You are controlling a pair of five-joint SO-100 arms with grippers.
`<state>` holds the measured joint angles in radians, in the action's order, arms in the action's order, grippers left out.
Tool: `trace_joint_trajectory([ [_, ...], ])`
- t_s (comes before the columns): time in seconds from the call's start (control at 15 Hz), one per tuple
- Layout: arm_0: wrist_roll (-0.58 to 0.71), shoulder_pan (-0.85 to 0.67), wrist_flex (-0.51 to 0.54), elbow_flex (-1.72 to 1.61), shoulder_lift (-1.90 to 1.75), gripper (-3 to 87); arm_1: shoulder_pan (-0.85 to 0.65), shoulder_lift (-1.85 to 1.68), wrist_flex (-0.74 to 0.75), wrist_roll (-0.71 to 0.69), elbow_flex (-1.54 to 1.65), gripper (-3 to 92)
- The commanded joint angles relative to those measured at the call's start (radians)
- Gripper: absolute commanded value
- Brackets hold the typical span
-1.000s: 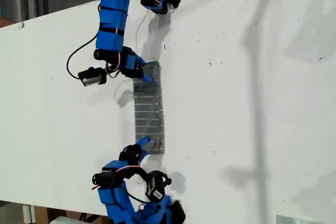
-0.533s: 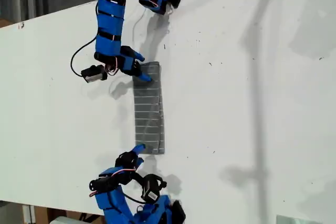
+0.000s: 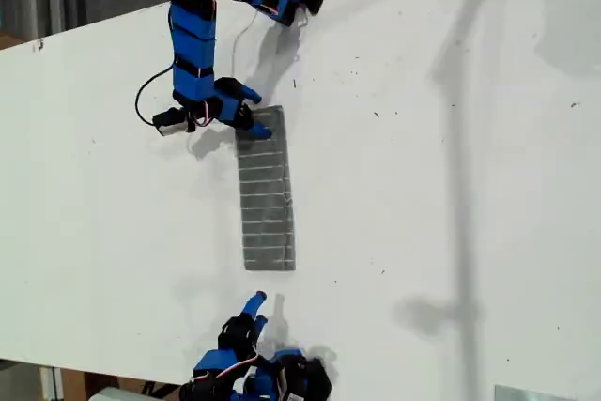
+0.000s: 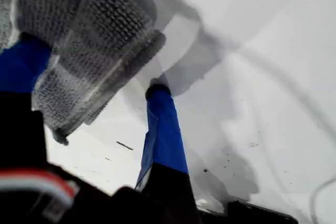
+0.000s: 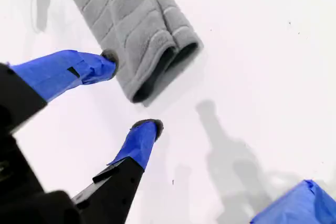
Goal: Grasp corners of a square towel and fold twice.
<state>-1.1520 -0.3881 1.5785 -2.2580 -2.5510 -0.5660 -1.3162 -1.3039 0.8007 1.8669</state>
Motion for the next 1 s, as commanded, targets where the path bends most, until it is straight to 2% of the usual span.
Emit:
trace_joint_trajectory([
  [0.0, -0.046, 0.021, -0.014, -0.046, -0.133, 21.9, -0.035, -0.083, 0.028, 0.031, 0.16, 4.4],
  [0.07, -0.058, 0.032, -0.014, -0.052, -0.141, 21.8, -0.052, -0.164, 0.034, 0.063, 0.241, 0.8],
  [0.33, -0.084, 0.044, -0.023, -0.092, -0.215, 21.8, -0.064, -0.471, 0.012, 0.27, 0.439, -0.1],
  [0.47, -0.084, 0.06, -0.025, -0.098, -0.21, 21.8, 0.015, -0.657, -0.1, 0.393, 0.442, -0.1],
  [0.6, -0.089, 0.064, -0.037, -0.095, -0.167, 21.7, 0.146, -0.764, -0.295, 0.546, 0.272, -0.1],
  [0.8, -0.072, 0.057, -0.115, -0.164, -0.158, 21.7, 0.169, -0.672, -0.411, 0.502, -0.041, -0.1],
  [0.93, -0.031, -0.009, -0.209, -0.27, -0.132, 21.7, 0.189, -0.589, -0.336, 0.382, -0.233, -0.1],
])
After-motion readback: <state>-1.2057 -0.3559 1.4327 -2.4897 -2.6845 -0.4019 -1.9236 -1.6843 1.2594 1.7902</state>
